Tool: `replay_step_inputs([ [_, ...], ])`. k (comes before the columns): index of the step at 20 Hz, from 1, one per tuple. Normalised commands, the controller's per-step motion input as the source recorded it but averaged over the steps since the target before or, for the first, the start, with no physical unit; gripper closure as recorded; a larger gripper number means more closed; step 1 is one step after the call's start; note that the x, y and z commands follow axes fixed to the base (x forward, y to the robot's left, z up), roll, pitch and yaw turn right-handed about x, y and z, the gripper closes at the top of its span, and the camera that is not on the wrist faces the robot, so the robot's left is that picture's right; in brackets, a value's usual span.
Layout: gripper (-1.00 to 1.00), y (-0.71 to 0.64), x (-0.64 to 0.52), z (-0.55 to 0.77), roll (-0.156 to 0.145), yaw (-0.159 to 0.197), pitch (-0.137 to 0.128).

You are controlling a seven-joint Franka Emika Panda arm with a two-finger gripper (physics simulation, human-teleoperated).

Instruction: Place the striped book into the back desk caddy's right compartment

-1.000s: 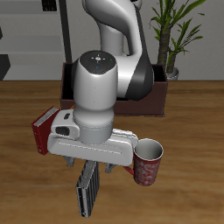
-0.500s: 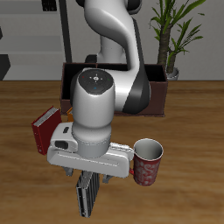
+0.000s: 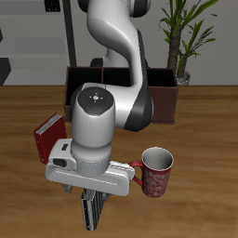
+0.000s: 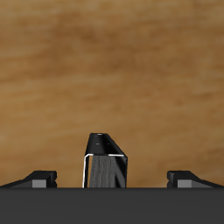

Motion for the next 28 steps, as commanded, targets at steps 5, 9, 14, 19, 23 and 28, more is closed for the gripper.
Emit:
replay_step_inputs([
  [5,1.00,0.10,-0.04,-0.27,0.033,0.000,0.021],
  [9,1.00,0.03,-0.01,-0.14,0.000,0.007,0.017],
  [14,1.00,0.02,0.02,-0.07,0.012,-0.006,0.005],
  [19,1.00,0.05,-0.04,0.08,0.007,0.006,-0.006],
  [23,1.00,0.07,-0.13,0.32,0.011,0.021,-0.034],
  [28,1.00,0.07,-0.25,0.49,0.010,0.020,-0.048],
])
